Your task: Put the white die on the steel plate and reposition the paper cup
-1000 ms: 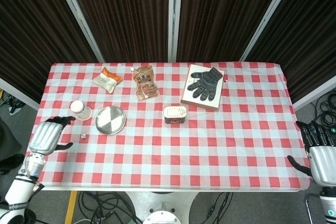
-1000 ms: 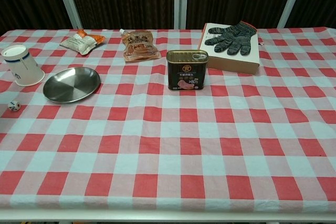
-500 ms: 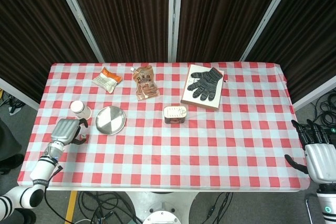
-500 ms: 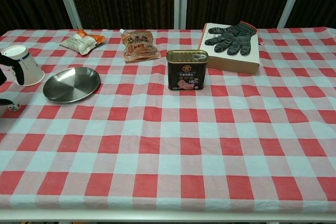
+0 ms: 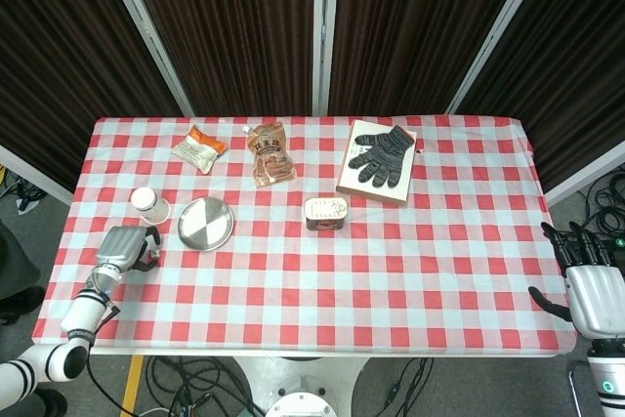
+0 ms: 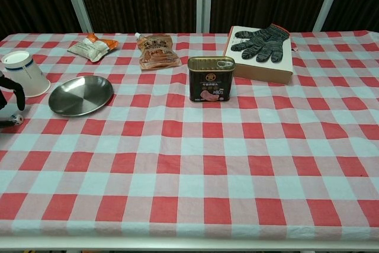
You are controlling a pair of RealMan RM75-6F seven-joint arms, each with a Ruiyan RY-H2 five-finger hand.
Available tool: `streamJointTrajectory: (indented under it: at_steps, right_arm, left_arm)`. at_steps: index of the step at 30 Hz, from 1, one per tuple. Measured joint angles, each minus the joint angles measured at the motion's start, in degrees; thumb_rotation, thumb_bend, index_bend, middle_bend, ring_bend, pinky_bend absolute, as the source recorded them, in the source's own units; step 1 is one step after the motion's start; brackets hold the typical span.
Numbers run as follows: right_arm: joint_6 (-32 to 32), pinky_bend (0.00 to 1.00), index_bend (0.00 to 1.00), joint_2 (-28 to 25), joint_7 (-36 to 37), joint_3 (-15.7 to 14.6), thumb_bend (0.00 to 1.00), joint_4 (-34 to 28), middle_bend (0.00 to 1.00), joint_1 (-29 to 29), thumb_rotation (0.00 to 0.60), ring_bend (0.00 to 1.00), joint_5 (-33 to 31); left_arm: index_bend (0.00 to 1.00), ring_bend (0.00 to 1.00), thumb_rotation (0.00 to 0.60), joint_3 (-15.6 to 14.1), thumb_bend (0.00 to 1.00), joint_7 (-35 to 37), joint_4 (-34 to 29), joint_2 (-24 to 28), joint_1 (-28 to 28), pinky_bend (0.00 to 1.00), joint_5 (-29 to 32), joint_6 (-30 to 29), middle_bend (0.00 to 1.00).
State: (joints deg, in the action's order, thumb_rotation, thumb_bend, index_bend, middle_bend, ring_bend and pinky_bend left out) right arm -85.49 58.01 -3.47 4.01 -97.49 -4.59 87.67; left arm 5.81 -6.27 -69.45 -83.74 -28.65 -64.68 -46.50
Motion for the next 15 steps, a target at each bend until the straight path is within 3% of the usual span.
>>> streamJointTrajectory:
  at_steps: [9,15]
  right_arm:
    - [0.2,0.09,0.04,0.2,0.5,-0.2,0.09,0.4,0.21,0.1,0.600,0.00,-0.3]
    - [0.1,0.09,0.04,0.2,0.8,-0.2,0.09,0.6,0.22,0.2,0.600,0.00,-0.5]
  left_arm:
    - [0.52,0.88,0.600,-0.3,0.29,-1.0,1.9,-1.5,-0.3,1.00,1.6,0.6,0.86]
    - [0.59,0.88,0.600,-0.2,0.37,1.0,1.7,-1.8,-0.3,1.00,1.0,0.3,0.88]
